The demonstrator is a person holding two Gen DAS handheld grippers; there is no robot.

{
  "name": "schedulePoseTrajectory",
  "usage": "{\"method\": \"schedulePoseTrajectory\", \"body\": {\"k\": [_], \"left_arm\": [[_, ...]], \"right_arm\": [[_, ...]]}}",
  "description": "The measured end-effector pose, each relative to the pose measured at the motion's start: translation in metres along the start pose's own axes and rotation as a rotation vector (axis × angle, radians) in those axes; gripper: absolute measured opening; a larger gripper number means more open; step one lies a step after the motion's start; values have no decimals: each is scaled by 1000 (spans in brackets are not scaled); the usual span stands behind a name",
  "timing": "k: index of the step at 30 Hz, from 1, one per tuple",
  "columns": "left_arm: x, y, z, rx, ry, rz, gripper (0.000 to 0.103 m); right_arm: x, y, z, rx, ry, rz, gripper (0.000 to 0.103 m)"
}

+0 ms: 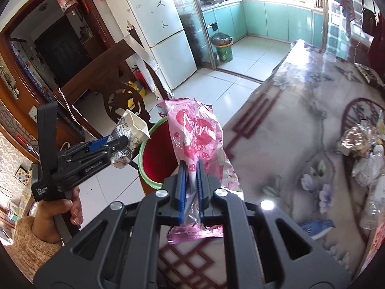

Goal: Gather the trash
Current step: 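Carry the cups and pink bag over the red bucket and release both, then return both tools to the table and grasp the milk carton with the right tool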

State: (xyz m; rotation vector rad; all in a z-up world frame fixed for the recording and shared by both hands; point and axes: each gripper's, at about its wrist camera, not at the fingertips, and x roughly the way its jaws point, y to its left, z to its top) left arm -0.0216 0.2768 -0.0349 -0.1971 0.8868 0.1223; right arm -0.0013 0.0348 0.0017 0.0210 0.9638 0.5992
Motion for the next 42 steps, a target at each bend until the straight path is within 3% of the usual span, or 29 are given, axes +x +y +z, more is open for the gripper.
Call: {"method": "schedulePoseTrajectory", "body": {"k": [7, 11, 13, 14, 15, 17, 25, 31, 35, 42], "left_arm": [[23, 9, 5, 6, 47, 21, 30], [28, 10, 7, 11, 53, 28, 31], [29, 9, 9, 13, 51, 29, 33], [30, 8, 10, 15, 50, 37, 52], [29, 6, 11, 16, 39, 50, 72], [23, 3, 12, 22, 7, 45, 72], [2, -26, 20, 55, -24, -1, 73], [4, -45, 20, 51, 21, -48, 73], [4, -63, 16, 87, 32, -77, 73], [-15, -79, 12, 90, 21, -135, 73]], "right_arm": [[31, 11, 25, -16, 55, 17, 9], [32, 13, 33, -10, 36, 3, 11], [29, 14, 39, -4, 6, -13, 38], [29, 13, 43, 2, -9, -26, 70], [24, 13, 43, 5, -40, -44, 75], [13, 12, 44, -5, -86, -49, 75], [-31, 7, 17, -64, -116, -106, 75], [-22, -20, 7, -28, 0, -201, 75], [-21, -39, -7, 64, 18, -151, 75], [-67, -43, -51, 39, -37, -154, 75]]}}
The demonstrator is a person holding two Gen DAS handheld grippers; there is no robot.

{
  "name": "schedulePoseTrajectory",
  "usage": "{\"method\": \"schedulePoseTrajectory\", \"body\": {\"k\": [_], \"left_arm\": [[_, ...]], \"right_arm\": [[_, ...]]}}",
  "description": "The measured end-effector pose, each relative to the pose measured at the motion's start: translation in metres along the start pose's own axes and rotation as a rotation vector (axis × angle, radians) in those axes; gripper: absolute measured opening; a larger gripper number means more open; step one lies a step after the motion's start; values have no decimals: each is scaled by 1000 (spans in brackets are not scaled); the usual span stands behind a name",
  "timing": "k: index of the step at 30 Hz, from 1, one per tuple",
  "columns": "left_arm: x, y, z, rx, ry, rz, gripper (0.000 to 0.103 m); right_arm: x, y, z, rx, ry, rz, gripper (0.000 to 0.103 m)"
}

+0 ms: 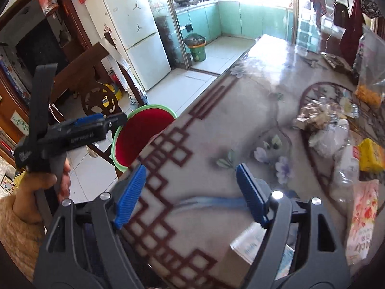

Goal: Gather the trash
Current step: 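Return both tools to the table and grasp the milk carton with the right tool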

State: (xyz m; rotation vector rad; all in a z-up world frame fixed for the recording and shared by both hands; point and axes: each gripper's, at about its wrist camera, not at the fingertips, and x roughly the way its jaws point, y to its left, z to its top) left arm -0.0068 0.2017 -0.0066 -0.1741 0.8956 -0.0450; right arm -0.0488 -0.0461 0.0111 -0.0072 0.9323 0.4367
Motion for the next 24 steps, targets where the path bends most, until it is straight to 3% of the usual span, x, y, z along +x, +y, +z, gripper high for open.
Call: {"method": "schedulePoseTrajectory", "body": {"k": [4, 8, 11, 13, 15, 20, 22, 24], "left_arm": [[-25, -27, -7, 23, -36, -85, 79], [-28, -69, -20, 88, -30, -164, 80], [-13, -102, -34, 121, 29, -201, 80], [-7, -116, -41, 125, 53, -226, 80], [-5, -133, -46, 145, 63, -230, 80], [-13, -158, -45, 211, 51, -217, 80], [-12, -165, -40, 230, 47, -201, 80], [-9, -172, -31, 233, 43, -190, 80]], "right_arm": [[-38, -24, -33, 6, -13, -24, 75], [-43, -76, -70, 40, 102, -86, 76], [-35, -104, -87, 71, 162, -87, 76], [-29, -108, -89, 43, 184, -78, 76], [-17, -103, -90, -19, 221, -46, 85], [17, -83, -94, -200, 262, -81, 85], [27, -81, -100, -216, 276, -80, 79], [32, -82, -107, -218, 287, -72, 59]]}}
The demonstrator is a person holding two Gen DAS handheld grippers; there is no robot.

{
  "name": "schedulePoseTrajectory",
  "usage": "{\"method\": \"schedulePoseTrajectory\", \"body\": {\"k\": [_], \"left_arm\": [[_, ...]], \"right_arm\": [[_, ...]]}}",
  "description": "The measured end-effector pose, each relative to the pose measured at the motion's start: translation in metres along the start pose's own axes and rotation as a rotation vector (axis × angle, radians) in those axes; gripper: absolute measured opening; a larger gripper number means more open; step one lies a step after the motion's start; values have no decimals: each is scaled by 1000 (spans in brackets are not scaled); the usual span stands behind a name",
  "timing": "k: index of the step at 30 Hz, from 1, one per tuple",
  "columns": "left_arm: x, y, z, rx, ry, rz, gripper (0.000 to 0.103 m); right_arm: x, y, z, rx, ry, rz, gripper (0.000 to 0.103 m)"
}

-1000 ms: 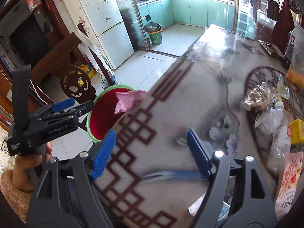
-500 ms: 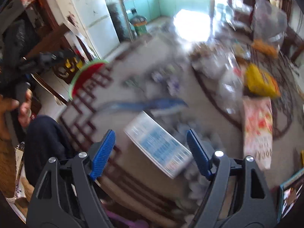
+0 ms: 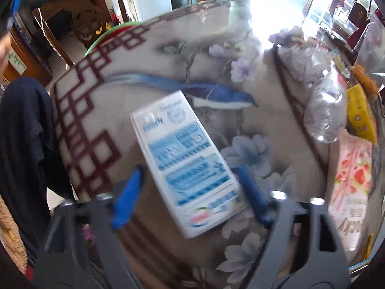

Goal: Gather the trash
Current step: 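Return both tools to the table and grasp the milk carton with the right tool, then grasp the red-labelled water bottle with the left tool while the right tool holds the carton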

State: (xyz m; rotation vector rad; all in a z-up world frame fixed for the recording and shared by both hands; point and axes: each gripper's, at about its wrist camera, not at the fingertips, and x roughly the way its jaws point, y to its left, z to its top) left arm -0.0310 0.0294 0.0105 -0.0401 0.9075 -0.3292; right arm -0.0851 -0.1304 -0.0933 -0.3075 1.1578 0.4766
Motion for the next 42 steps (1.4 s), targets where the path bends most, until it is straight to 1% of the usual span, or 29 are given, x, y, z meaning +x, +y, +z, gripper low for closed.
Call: {"method": "schedulePoseTrajectory", "body": {"k": [2, 4, 6, 8, 10, 11, 13, 15, 18, 20, 23, 24, 25, 26, 27, 28, 29, 31, 32, 33, 35, 36, 38, 42], "left_arm": [[6, -5, 10, -6, -4, 6, 80], [14, -14, 21, -15, -15, 10, 80], [20, -24, 31, -33, -25, 9, 80], [30, -39, 43, -52, -21, -35, 80], [46, -61, 53, -16, 2, -88, 80], [59, -74, 62, 15, 23, -111, 80], [84, -92, 73, 53, 69, -114, 80], [109, -111, 81, 108, 123, -132, 80], [147, -137, 83, 194, 212, -173, 80], [169, -150, 82, 226, 273, -198, 80], [200, -160, 75, 246, 344, -186, 81], [204, -164, 74, 267, 326, -167, 84], [206, -170, 73, 297, 310, -142, 84], [210, -175, 73, 324, 322, -127, 84], [211, -180, 72, 356, 307, -107, 84], [214, -184, 69, 383, 315, -96, 84], [216, -187, 67, 406, 306, -85, 84], [219, -191, 62, 454, 293, -62, 70], [224, -189, 58, 451, 327, -76, 58], [227, -186, 56, 434, 335, -78, 56], [225, -178, 58, 398, 323, -100, 55], [223, -176, 59, 385, 320, -106, 53], [214, -171, 64, 362, 314, -116, 52], [177, -156, 75, 341, 234, -132, 52]], "right_arm": [[0, -6, -5, 26, -4, 12, 53], [-3, -19, -7, 94, -16, 38, 51], [-11, -38, -10, 194, -54, 100, 51], [-17, -43, -13, 223, -80, 114, 51], [-15, -37, -14, 198, -77, 118, 51], [-11, -30, -15, 168, -62, 123, 51], [-5, -17, -18, 111, -38, 112, 51], [-6, -14, -19, 86, -36, 117, 51], [-12, -13, -20, 87, -61, 136, 51], [-17, -16, -21, 100, -80, 147, 51], [-21, -17, -21, 105, -98, 159, 51], [-20, -17, -21, 107, -100, 159, 51], [-20, -18, -21, 111, -99, 159, 51], [-18, -18, -22, 115, -95, 159, 51], [-16, -19, -22, 120, -90, 160, 51], [-14, -20, -22, 126, -83, 161, 51], [-13, -22, -24, 128, -80, 161, 51], [-12, -24, -24, 130, -78, 164, 51], [-12, -25, -25, 131, -80, 167, 51], [-12, -25, -25, 132, -80, 171, 51], [-11, -28, -26, 136, -76, 176, 51], [-9, -29, -26, 141, -73, 179, 51], [-6, -31, -26, 155, -69, 196, 51], [-5, -38, -28, 175, -72, 216, 51]]}}
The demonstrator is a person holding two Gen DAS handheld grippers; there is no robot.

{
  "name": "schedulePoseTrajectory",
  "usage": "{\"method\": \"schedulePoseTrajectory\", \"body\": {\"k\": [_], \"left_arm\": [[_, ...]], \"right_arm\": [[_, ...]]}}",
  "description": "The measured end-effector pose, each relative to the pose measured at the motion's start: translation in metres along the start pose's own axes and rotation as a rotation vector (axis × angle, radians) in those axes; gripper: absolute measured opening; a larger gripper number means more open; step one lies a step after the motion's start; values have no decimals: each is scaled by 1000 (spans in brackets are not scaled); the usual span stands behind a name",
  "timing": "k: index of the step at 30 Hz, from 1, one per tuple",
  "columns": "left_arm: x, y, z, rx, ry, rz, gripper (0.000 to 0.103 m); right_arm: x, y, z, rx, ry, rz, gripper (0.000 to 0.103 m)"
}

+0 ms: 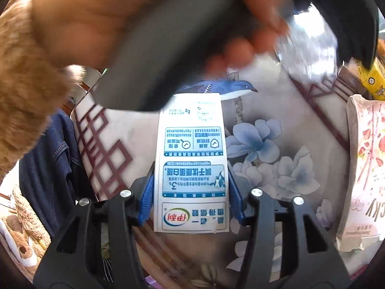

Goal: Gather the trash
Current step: 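Grasp the red-labelled water bottle with the left tool while the right tool holds the carton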

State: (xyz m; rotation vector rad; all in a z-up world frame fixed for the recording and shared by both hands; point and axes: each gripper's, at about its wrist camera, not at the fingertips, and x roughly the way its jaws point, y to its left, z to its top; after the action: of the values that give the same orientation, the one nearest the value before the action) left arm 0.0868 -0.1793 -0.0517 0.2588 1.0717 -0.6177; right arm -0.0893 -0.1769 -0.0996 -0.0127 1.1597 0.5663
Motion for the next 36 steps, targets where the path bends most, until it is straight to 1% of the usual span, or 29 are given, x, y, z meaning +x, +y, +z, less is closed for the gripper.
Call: {"method": "schedulePoseTrajectory", "body": {"k": [4, 6, 9, 12, 15, 17, 20, 23, 25, 27, 32, 36], "left_arm": [[-42, 18, -7, -49, -77, 18, 52], [-66, 31, -19, -102, -121, 27, 52], [-98, 49, -47, -174, -177, 19, 52], [-125, 61, -79, -218, -208, 43, 53], [-157, 73, -117, -265, -239, 46, 53], [-173, 76, -141, -273, -256, 86, 53], [-185, 81, -168, -302, -277, 133, 53], [-188, 89, -192, -362, -285, 145, 53], [-183, 94, -204, -385, -270, 160, 53], [-180, 98, -211, -393, -255, 154, 53], [-187, 101, -219, -370, -276, 179, 53], [-189, 106, -222, -375, -288, 180, 53]], "right_arm": [[-2, -8, -1, 26, -12, 20, 51], [-1, -12, -2, 44, -21, 33, 51], [0, -18, -1, 62, -31, 43, 51], [-1, -20, -3, 58, -32, 36, 51], [5, -8, -6, 11, -26, -13, 52], [8, 2, -9, -30, -23, -54, 52], [11, 7, -10, -52, -20, -98, 52], [15, 12, -8, -41, -2, -151, 52], [20, 17, -8, -19, 5, -202, 52], [23, 22, -6, 29, 1, -252, 52], [23, 23, -5, 190, -25, -306, 51], [12, 31, -4, 190, -51, -346, 51]]}}
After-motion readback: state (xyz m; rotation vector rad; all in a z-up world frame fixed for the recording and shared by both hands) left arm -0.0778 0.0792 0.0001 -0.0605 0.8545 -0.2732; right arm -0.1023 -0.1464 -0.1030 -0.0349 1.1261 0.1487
